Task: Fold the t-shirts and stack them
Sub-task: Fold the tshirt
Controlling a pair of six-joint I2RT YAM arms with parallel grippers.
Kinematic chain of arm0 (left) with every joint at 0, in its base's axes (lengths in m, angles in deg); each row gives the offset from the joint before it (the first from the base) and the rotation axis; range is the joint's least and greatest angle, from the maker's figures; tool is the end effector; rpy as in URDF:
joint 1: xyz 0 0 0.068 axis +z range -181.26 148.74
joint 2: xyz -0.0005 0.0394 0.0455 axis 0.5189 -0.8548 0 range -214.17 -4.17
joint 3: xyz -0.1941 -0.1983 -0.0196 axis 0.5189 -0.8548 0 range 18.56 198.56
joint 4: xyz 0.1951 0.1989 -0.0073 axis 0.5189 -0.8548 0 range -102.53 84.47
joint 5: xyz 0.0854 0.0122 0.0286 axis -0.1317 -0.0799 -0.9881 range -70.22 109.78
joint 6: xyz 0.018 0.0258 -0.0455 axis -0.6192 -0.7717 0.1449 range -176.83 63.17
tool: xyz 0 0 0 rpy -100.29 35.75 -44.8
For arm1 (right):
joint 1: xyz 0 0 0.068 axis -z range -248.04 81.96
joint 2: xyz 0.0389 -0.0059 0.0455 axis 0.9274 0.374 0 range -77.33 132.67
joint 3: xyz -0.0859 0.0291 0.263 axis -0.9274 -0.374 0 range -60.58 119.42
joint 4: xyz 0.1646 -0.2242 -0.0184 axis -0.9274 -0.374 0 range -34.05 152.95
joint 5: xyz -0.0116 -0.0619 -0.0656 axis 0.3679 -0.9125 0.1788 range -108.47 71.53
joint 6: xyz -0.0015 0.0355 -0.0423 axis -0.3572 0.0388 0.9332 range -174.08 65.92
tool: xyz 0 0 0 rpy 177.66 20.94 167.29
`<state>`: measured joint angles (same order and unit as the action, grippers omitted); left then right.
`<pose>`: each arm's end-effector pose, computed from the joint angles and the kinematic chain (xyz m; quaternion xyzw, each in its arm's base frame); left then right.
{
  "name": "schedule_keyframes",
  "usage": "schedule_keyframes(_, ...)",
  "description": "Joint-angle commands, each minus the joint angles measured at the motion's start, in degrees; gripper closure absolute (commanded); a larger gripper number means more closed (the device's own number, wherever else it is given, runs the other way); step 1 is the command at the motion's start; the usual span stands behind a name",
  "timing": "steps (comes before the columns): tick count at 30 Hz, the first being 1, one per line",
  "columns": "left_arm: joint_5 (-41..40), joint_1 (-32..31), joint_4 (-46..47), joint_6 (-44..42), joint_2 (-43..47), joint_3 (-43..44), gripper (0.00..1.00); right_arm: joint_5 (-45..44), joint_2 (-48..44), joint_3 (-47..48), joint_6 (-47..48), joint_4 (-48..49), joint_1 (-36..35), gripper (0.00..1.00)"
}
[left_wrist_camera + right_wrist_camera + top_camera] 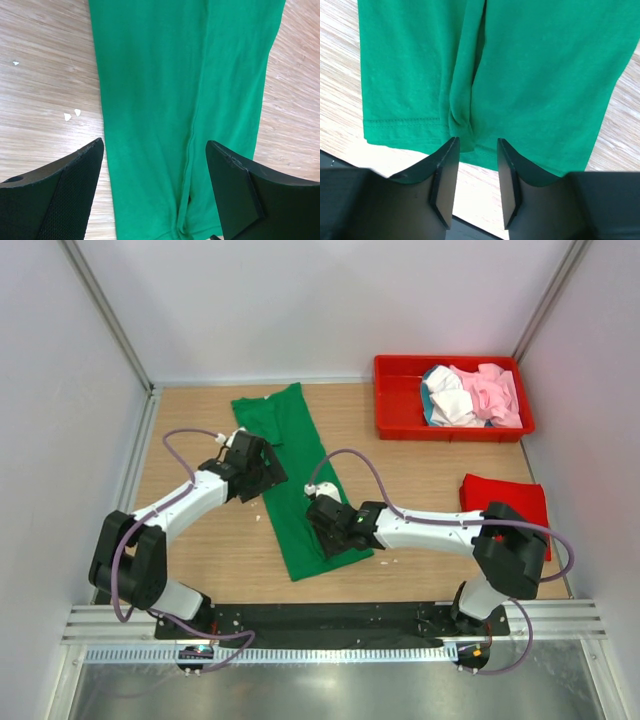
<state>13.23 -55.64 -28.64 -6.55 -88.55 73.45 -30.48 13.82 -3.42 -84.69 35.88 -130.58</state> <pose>0.2932 -0.1282 0.2158 -0.2297 0.9175 -0.1511 0.2873 0.1596 0.2900 0.1886 -0.2398 0.9330 0.1109 0.2444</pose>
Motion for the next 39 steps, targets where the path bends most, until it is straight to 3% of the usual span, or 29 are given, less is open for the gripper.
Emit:
schedule_keyframes(1,-0.9,-0.3,4.1,2.4,0.9,-0.2,0.16,0.6,0.4,0.6,-0.2,2.5,-0.4,0.60)
schedule_keyframes(19,-0.6,-0.5,5.1,1.5,-0.6,-1.3,0.17,1.6,4.1,1.4,-0.9,2.1,-0.6,0.61)
schedule_keyframes(20,-0.5,-0.5,5.1,1.5,-0.6,-1.3,0.17,1.3,4.0,1.4,-0.9,1.9,-0.6,0.65)
schedule_keyframes(21,-0.5,-0.5,5.1,1.5,-0.6,-1.2,0.17,0.9,4.0,1.5,-1.2,1.3,-0.6,0.77)
schedule_keyframes(22,-0.5,-0.5,5.1,1.4,-0.7,-1.1,0.17,0.3,3.4,1.5,-1.4,1.1,-0.5,0.83)
schedule_keyframes(25,-0.3,-0.5,5.1,1.4,-0.6,-1.2,0.17,-0.5,0.4,0.6,-2.6,0.4,-0.6,0.97)
schedule_keyframes(32,-1.0,-0.5,5.6,1.7,-1.4,-2.2,0.17,0.9,-7.6,-5.9,-9.5,3.8,-0.6,0.99)
schedule_keyframes(39,0.4,-0.5,6.6,0.5,-3.4,-0.8,0.17,0.6,-7.1,-10.8,-14.9,6.7,-0.6,0.99)
